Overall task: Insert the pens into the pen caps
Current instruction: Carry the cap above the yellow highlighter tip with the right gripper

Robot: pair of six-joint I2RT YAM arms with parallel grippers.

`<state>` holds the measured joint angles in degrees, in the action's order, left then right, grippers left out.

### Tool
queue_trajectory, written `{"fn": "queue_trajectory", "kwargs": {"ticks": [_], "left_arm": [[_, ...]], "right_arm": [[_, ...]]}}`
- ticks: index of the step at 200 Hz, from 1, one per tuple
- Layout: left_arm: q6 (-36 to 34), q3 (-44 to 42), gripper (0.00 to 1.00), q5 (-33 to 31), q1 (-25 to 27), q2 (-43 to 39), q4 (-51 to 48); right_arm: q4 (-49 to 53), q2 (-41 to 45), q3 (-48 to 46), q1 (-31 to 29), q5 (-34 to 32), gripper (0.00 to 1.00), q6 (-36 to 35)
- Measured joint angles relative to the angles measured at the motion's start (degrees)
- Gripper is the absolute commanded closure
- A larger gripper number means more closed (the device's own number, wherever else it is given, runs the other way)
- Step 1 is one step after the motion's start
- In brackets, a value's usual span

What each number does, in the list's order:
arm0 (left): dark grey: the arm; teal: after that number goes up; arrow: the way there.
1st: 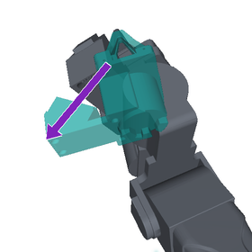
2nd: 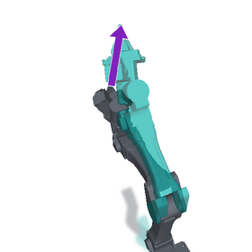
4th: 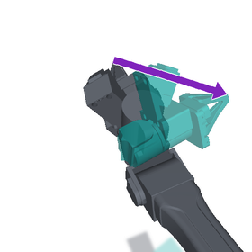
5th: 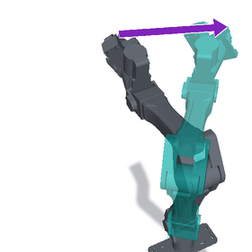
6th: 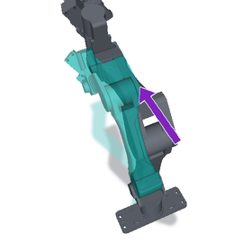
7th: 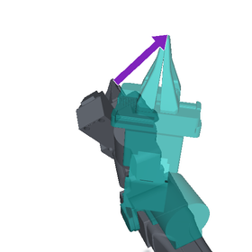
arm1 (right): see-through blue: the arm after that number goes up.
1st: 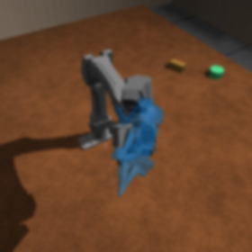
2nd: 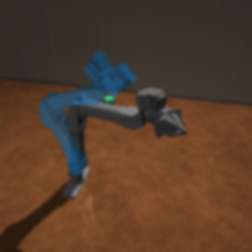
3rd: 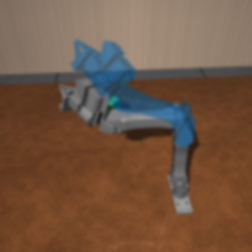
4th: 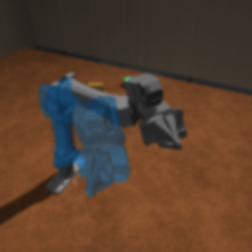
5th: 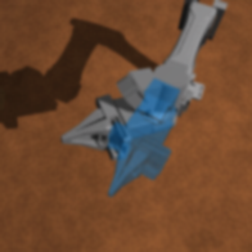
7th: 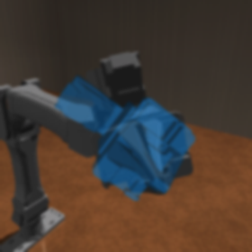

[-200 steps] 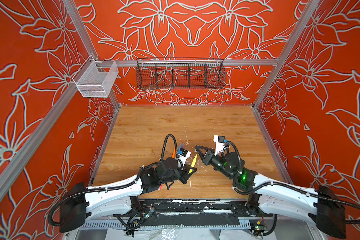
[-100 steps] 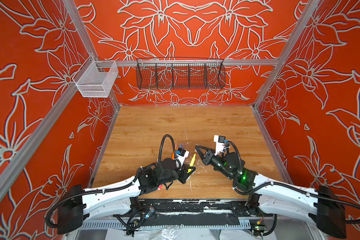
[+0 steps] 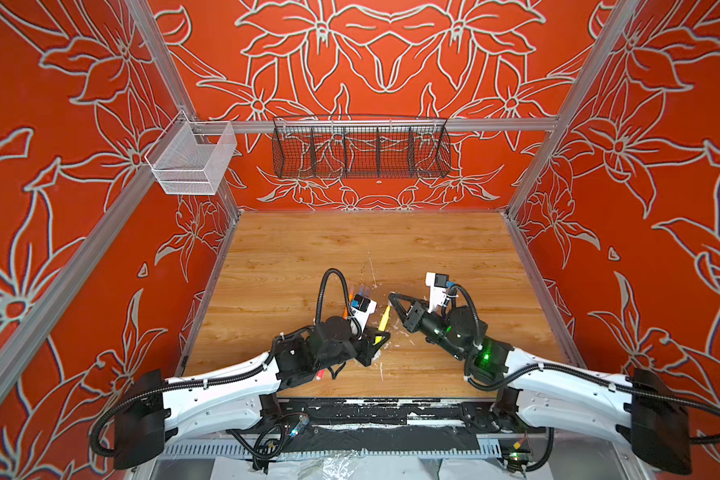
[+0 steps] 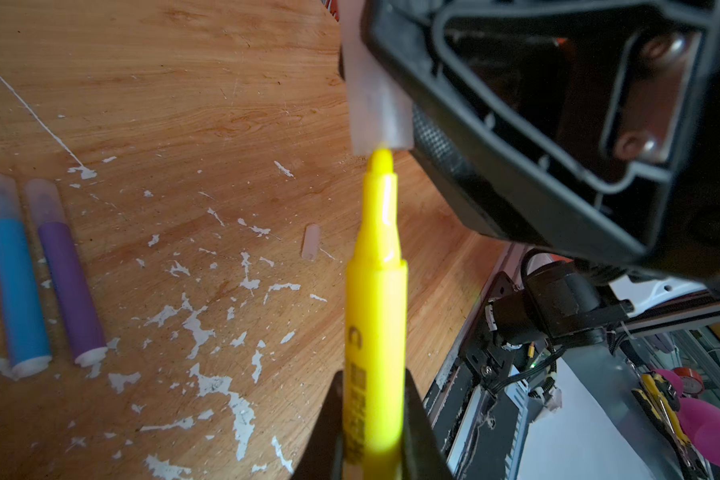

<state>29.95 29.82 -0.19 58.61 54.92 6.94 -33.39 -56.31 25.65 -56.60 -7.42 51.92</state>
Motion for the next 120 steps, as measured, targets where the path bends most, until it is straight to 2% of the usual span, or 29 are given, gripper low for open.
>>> {"fn": "queue_trajectory", "kwargs": {"ticks": [120], "left_arm": [[-0.02,-0.59,1.00,-4.61,0.28,0.59,1.86]], "right_arm": [[-5.22,-3.69,-1.09,-3.02,-1.14,0.99,1.31]]}}
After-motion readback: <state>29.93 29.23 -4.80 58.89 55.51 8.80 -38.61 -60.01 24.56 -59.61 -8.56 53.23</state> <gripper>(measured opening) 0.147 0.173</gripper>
